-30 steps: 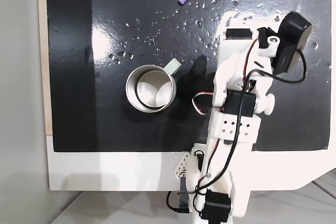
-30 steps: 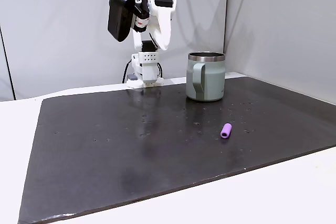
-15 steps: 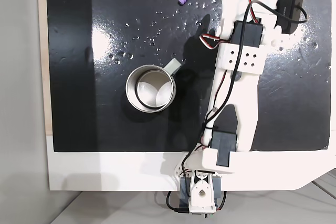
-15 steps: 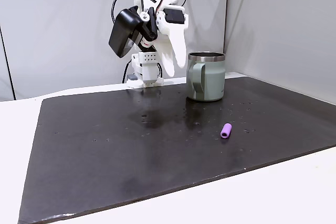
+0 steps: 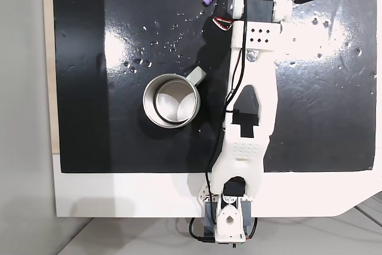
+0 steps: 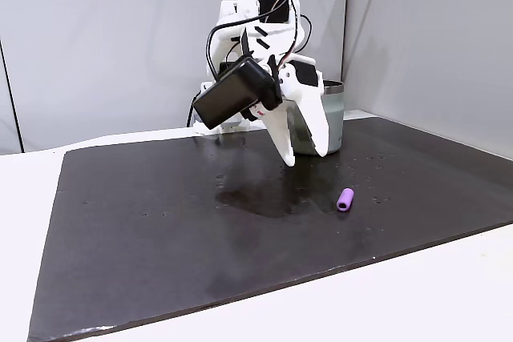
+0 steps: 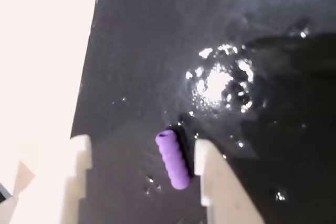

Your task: Grasp a pengrip and put it in the cup.

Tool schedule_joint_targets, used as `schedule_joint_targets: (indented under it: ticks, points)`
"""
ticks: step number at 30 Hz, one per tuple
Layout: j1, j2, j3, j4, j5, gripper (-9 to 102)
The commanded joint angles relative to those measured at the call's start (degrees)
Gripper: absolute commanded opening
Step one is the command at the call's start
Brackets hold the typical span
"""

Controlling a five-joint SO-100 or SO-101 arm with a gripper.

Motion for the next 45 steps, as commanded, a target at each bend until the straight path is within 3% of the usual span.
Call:
schedule_joint_targets:
  ticks: [1, 12, 28, 45]
  points:
    - [-2.2, -0.9, -5.7, -2.6, -2.6, 26]
    - [-7.0, -8.1, -9.7, -4.6, -2.5, 26]
    - [-8.9, -11.7, -2.6, -5.8, -4.2, 22]
    - [-8.7, -12.2, -2.3, -1.0, -17.7, 15]
